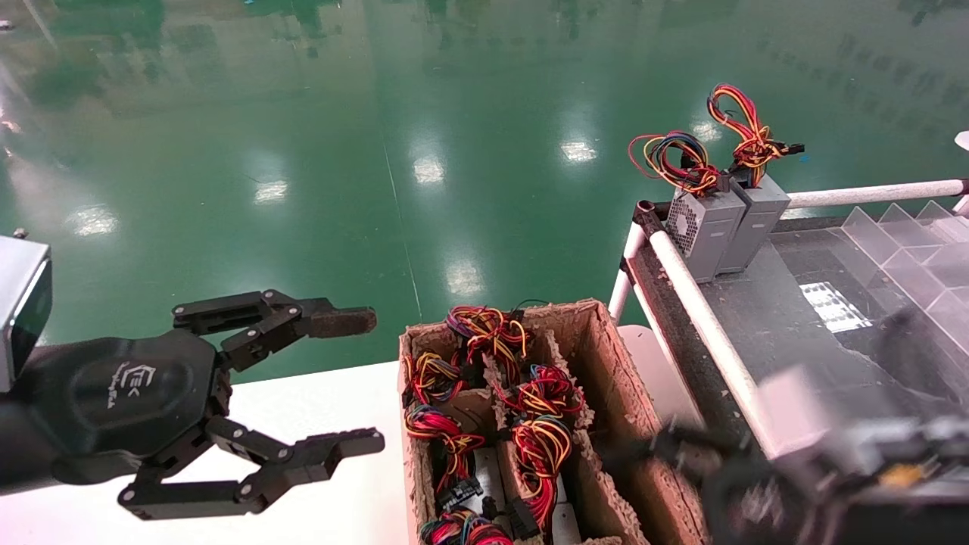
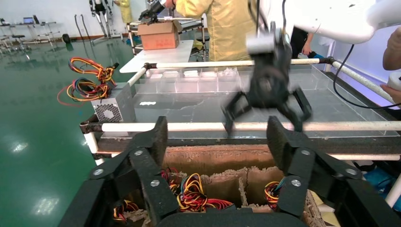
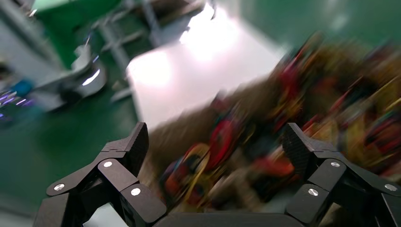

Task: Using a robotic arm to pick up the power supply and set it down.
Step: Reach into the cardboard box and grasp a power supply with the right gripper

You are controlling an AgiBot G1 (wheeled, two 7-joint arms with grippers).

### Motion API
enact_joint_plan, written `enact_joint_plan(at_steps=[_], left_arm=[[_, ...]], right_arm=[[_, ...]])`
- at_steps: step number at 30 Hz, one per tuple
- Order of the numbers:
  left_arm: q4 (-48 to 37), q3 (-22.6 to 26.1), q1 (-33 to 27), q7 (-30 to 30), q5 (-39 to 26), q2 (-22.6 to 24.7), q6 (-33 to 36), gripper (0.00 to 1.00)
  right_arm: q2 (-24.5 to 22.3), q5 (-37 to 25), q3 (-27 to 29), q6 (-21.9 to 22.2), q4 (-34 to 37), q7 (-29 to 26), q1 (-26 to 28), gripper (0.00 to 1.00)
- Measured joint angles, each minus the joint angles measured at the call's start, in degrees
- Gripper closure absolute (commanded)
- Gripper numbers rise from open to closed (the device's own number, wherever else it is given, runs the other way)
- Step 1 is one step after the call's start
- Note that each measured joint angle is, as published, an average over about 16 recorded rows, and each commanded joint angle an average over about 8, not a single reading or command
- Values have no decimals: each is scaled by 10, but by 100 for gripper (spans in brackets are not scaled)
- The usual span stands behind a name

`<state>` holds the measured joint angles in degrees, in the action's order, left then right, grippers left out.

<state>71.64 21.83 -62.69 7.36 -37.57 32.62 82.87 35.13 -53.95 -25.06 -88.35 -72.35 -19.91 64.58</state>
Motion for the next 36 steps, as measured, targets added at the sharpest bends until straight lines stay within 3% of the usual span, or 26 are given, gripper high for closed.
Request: enact_joint_plan(at_steps=[5,6,36], left_arm=[[0,0,0,0,0,0,0,0],[0,0,0,0,0,0,0,0],[0,0,0,0,0,0,0,0]], right_arm=[[11,-35,-37,-11,0,-26,14,98],[13,-39,-43,-12,0,-28,16,100],[21,-96,-86,28,-33,-6,11,100]])
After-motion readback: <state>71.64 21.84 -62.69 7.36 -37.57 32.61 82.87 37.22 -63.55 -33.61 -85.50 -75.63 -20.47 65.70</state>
